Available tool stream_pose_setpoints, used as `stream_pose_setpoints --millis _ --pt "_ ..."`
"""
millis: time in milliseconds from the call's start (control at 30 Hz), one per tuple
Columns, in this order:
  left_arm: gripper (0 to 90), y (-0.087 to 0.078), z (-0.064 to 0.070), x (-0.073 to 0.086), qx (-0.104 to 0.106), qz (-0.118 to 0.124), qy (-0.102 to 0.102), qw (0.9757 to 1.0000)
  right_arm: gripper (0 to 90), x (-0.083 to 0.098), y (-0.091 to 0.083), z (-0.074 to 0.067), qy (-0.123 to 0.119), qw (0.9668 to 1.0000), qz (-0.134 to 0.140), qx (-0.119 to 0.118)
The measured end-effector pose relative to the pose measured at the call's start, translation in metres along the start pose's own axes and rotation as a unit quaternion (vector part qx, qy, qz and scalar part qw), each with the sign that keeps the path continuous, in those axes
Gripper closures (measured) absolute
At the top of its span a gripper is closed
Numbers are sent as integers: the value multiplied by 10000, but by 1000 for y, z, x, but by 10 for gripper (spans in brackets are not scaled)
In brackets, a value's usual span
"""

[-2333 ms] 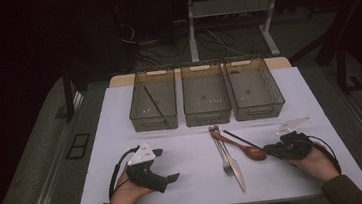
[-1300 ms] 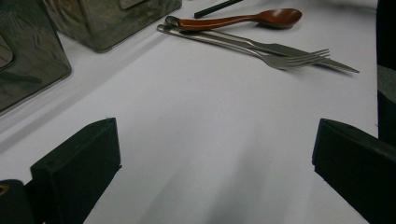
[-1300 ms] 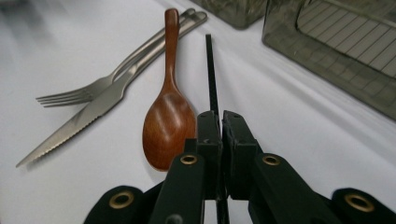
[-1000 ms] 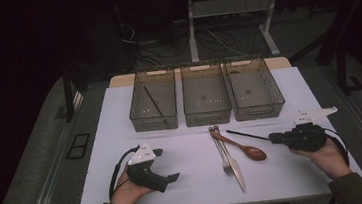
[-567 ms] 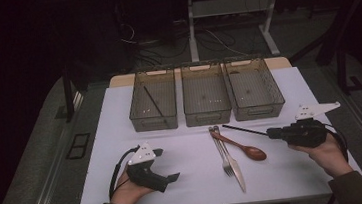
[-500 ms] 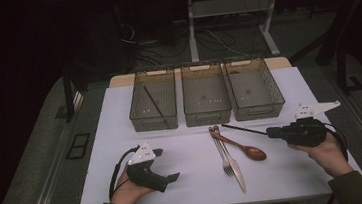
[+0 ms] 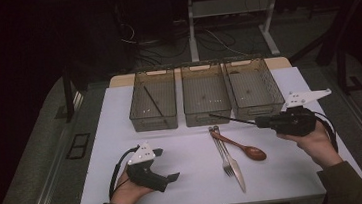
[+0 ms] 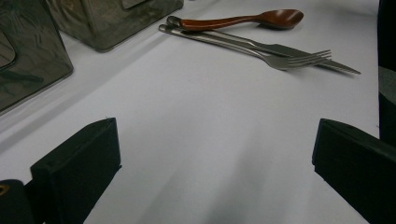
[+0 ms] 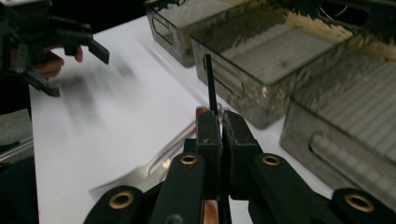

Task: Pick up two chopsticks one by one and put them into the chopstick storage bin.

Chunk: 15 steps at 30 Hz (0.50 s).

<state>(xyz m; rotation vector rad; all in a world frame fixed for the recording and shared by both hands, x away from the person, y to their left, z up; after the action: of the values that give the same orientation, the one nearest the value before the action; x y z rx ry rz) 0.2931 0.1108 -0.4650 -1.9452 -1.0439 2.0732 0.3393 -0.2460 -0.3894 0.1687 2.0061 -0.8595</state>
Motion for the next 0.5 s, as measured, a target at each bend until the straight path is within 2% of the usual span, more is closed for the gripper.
stream_pose_setpoints --millis 267,500 --pt "1 0 0 0 4 18 -10 10000 852 -26 21 -8 -62 9999 90 -63" --pt "1 -1 0 -1 3 44 0 10000 852 -46 49 -12 -88 9999 70 41"
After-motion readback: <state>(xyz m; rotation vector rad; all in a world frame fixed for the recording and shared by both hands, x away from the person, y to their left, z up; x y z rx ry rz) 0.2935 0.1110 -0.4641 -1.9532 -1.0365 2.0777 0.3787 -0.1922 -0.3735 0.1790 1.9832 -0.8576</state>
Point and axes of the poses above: each handheld gripper's, and its own axes: y roughly forward along the jaws, x roughly out of its underside, z roughly to its right, the point moved 6 cm from there along y, roughly forward along the jaws, and after that the axes turned 12 degrees about y, right-handed, at the moved point
